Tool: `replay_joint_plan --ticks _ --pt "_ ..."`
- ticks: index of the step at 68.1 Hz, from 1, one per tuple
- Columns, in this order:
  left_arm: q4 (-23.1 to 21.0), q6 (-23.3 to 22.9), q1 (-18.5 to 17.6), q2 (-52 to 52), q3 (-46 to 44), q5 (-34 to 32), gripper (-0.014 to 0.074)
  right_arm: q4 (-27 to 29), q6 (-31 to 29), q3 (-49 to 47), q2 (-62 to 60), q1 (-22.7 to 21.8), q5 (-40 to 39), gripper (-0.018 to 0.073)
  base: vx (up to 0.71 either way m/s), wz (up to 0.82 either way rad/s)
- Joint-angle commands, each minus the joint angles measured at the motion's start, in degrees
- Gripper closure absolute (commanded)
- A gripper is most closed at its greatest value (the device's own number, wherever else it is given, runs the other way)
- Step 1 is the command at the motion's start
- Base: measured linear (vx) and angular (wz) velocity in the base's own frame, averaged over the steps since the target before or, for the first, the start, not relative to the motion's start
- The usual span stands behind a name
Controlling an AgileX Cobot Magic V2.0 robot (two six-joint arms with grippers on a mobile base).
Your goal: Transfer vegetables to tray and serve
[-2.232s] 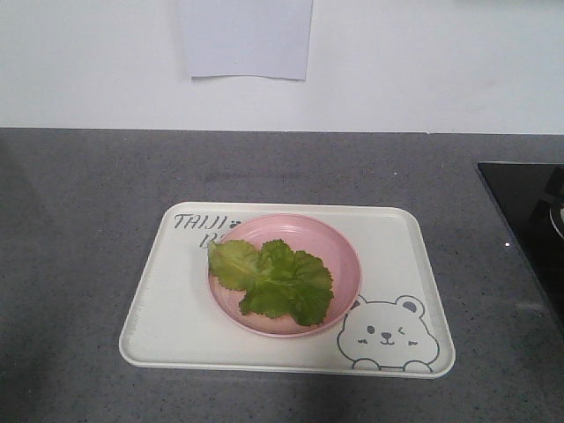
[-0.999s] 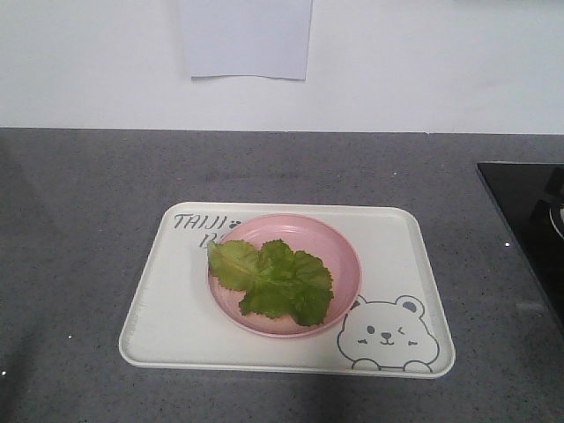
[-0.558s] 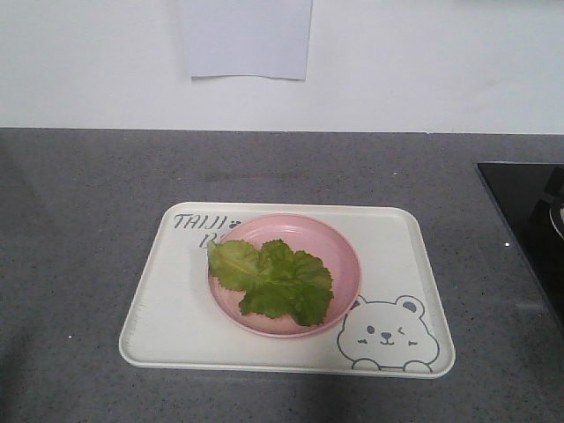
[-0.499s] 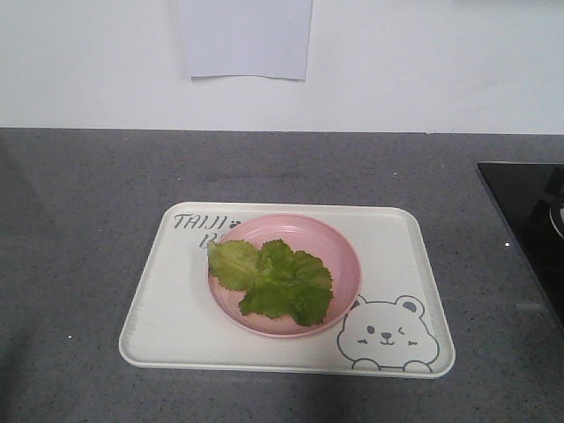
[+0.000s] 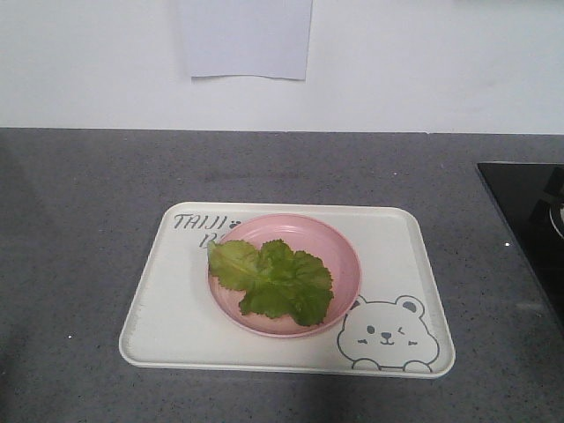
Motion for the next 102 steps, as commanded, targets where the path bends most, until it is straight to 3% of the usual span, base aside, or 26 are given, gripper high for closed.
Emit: replay_joint_plan --ticks 1,51,64,75,85,102 --pt "0.0 -0.6 0.1 -0.9 1.6 -4.3 0.0602 -0.1 -0.3 -1.4 0.2 0.1 -2.8 0.0569 0.0 0.0" --pt "0.0 -0.6 0.1 -0.9 1.6 -4.3 0.0602 -0.5 -0.4 -1.4 -2.4 0.1 -4.9 0.0568 0.0 0.0" --pt "0.0 -0.6 0.1 -0.9 1.6 -4.3 0.0602 -0.4 -0.3 2.9 -7.2 -0.8 -20.1 0.0568 0.0 0.0" --pt "0.0 -0.6 0.1 -0.9 1.6 -4.3 0.0602 2.3 -0.3 15.8 -14.2 -7.7 -37.6 0.0568 0.0 0.0" --pt "0.0 -0.6 0.1 -0.9 1.6 -4.3 0.0602 3.5 -0.3 26.6 -21.9 -12.4 -48.0 0.0568 0.0 0.0" --pt "0.0 -0.6 0.1 -0.9 1.6 -4.3 0.0602 3.8 -0.3 42.4 -30.1 -13.2 -64.1 0.0568 0.0 0.0"
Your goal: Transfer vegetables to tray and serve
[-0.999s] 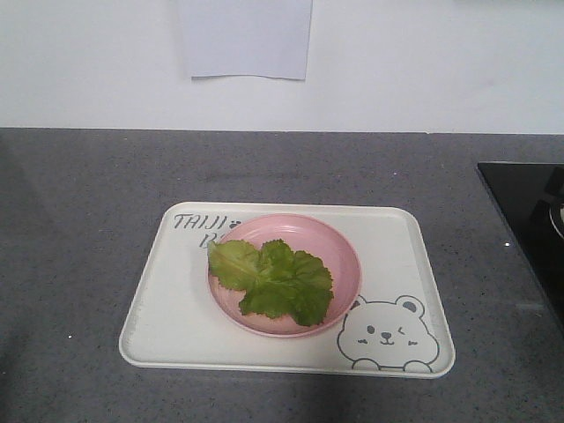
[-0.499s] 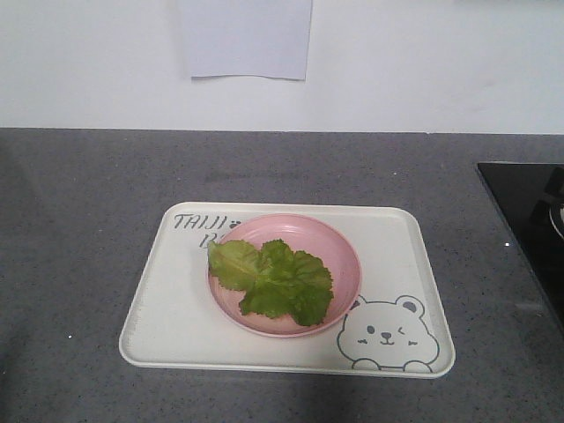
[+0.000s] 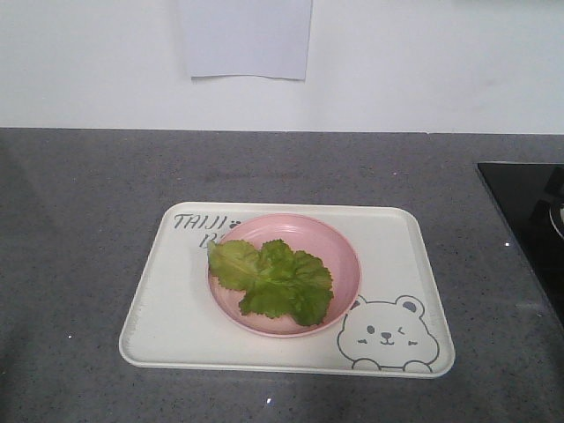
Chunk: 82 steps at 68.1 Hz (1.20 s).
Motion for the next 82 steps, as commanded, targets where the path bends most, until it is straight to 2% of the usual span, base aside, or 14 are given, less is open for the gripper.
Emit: replay_joint_plan --ticks 1,5,20,35,82 --pt "0.0 -0.6 0.1 -0.9 1.6 -4.3 0.0602 0.1 -0.3 3.3 -1.5 -0.4 -11.4 0.0568 0.0 0.0" --pt "0.0 -0.6 0.1 -0.9 1.6 -4.3 0.0602 0.1 -0.3 5.6 -2.9 -0.4 -14.4 0.0568 0.0 0.0" --pt "0.0 -0.6 0.1 -0.9 1.6 -4.3 0.0602 -5.9 1.0 5.4 -5.5 -0.4 -13.0 0.0568 0.0 0.0" --pt "0.0 -0.6 0.1 -0.9 1.6 -4.3 0.0602 -6.0 4.4 5.4 -5.8 -0.4 -12.9 0.0568 0.0 0.0" --pt "0.0 -0.6 0.1 -0.9 1.6 -4.3 0.0602 -6.4 4.4 5.4 -5.8 -0.4 -10.3 0.0568 0.0 0.0"
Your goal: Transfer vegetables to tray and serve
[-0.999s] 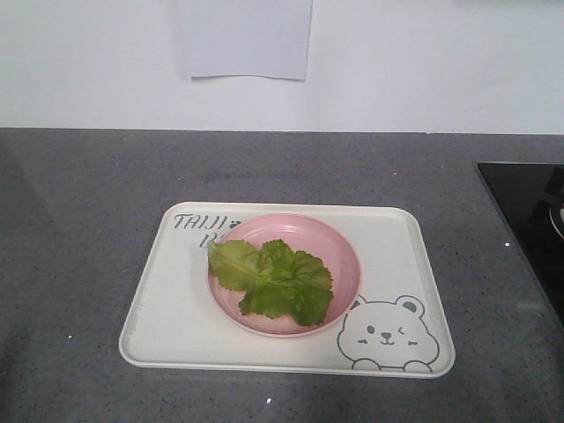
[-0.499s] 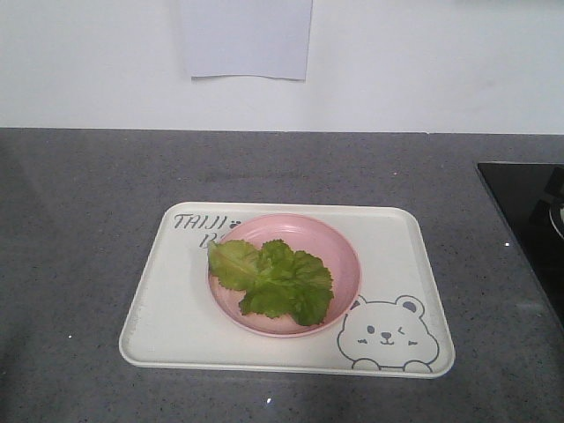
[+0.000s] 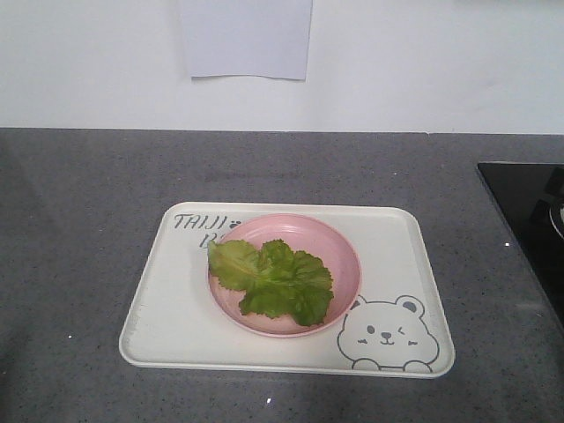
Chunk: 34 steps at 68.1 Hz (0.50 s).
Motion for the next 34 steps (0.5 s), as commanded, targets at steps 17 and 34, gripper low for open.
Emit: replay_joint_plan --ticks 17,34 --pt "0.0 -0.6 0.1 -0.9 1.6 -4.3 0.0602 -0.8 0.1 1.0 -0.5 -0.4 -3.6 0.0568 0.0 0.0" --pt "0.0 -0.6 0.1 -0.9 1.6 -4.3 0.0602 -0.8 0.1 1.0 -0.4 -0.4 -3.4 0.0568 0.0 0.0"
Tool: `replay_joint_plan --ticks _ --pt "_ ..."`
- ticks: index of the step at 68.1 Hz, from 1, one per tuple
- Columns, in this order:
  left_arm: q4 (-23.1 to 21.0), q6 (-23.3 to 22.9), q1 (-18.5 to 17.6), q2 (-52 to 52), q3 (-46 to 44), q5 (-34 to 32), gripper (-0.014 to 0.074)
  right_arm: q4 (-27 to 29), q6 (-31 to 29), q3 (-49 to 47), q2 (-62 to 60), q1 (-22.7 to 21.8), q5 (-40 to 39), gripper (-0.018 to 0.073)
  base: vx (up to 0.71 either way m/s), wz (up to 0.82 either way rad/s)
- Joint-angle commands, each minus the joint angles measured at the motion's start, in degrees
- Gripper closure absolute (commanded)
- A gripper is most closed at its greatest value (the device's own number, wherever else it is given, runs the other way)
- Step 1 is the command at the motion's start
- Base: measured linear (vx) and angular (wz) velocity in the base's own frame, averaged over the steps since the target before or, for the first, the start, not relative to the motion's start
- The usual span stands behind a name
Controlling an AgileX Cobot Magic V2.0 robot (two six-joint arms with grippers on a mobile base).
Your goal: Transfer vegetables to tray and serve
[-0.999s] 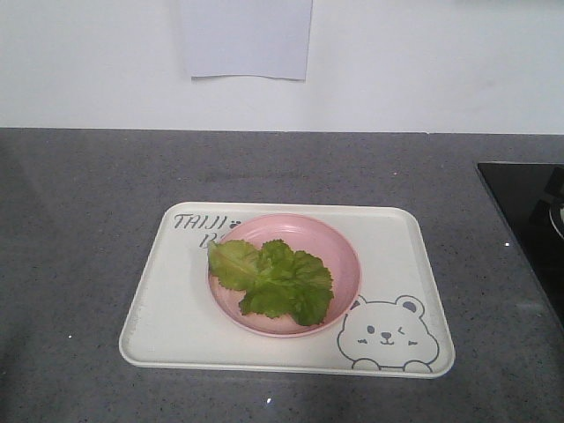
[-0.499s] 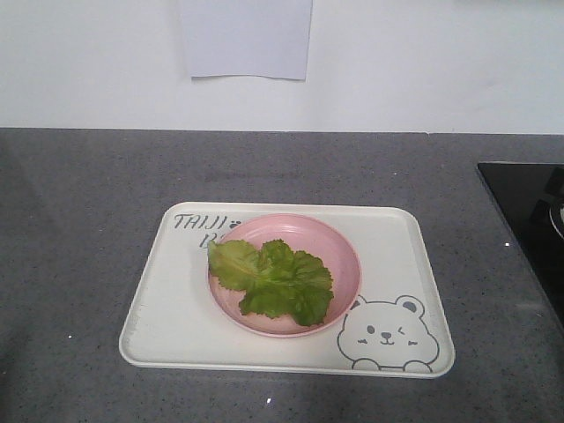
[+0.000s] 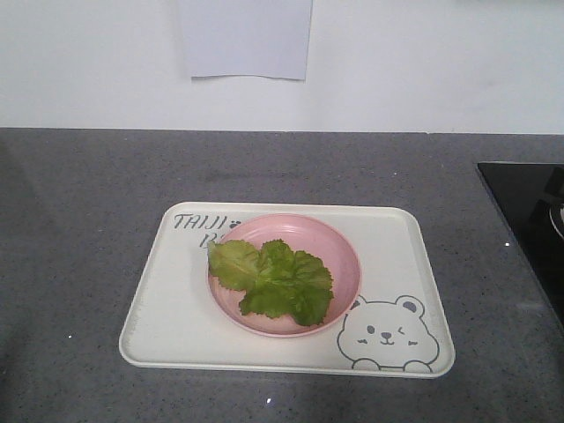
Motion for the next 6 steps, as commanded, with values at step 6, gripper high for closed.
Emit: replay_joint_plan --ticks 6 --pt "0.0 -0.6 0.1 -0.9 1.6 -4.3 0.0602 -0.6 0.1 1.0 -0.4 -0.4 -3.8 0.0568 0.0 0.0"
